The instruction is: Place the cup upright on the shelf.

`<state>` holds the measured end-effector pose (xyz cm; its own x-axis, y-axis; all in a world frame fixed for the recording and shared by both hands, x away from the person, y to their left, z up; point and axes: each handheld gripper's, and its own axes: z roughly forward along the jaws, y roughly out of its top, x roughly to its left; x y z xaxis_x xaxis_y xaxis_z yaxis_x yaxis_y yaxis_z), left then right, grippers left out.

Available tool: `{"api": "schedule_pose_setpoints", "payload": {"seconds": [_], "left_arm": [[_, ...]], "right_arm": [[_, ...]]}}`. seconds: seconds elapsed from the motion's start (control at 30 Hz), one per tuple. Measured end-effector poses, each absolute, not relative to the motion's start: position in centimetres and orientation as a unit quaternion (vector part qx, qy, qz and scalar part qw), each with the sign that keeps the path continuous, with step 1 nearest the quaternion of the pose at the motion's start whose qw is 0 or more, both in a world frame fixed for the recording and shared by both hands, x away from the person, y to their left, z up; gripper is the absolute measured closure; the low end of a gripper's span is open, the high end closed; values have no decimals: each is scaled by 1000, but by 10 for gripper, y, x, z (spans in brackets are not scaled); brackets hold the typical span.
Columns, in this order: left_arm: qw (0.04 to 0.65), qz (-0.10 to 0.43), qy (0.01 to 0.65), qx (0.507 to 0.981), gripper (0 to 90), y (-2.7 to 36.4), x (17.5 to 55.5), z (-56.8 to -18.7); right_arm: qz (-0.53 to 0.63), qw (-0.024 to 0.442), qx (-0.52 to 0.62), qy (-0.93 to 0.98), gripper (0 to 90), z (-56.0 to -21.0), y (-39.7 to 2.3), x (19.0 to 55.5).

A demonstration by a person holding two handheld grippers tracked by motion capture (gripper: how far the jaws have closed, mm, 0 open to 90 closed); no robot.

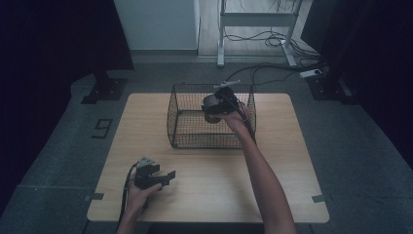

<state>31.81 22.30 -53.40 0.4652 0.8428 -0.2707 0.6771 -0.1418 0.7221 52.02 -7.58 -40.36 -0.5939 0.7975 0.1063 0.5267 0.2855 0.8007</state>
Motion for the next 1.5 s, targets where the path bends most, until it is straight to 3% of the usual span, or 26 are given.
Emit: {"api": "schedule_pose_setpoints", "payload": {"seconds": [1.03, 1.5], "left_arm": [[421, 103, 511, 742, 185, 230, 317, -531], [422, 102, 511, 741, 185, 230, 318, -531]], "right_arm": [[376, 141, 453, 796, 140, -447, -78, 546], [363, 129, 453, 804, 140, -450, -76, 552]]}}
